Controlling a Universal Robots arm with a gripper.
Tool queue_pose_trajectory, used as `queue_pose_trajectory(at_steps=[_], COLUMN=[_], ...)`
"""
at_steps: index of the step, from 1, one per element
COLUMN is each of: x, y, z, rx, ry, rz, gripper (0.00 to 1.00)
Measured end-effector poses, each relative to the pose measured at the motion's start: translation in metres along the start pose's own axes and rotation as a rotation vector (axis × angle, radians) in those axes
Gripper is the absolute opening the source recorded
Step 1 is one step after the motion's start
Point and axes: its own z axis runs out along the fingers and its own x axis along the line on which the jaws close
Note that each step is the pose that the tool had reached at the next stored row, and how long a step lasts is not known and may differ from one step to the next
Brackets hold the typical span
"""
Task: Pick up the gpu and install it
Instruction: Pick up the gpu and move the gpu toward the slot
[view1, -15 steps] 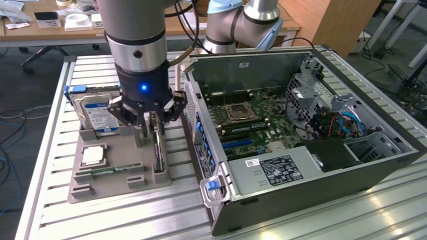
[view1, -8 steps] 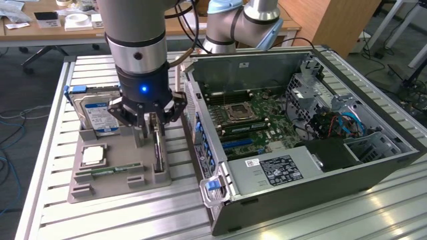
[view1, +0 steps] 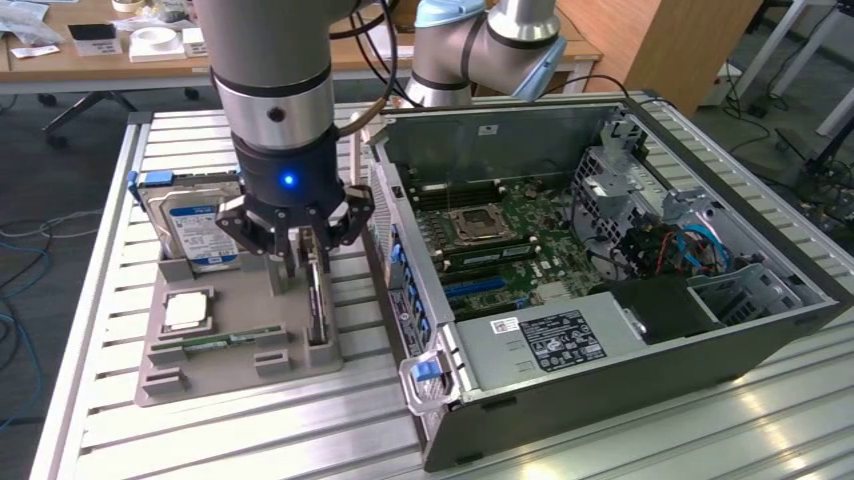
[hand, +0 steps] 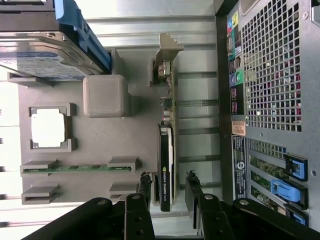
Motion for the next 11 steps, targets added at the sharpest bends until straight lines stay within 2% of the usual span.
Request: queue_pose_trajectory(at_steps=[11], x=[0.0001], y=[-0.0001], z=[0.0026], rx=[0.0000], ry=[0.0001], rz=[0.000], gripper=[0.42])
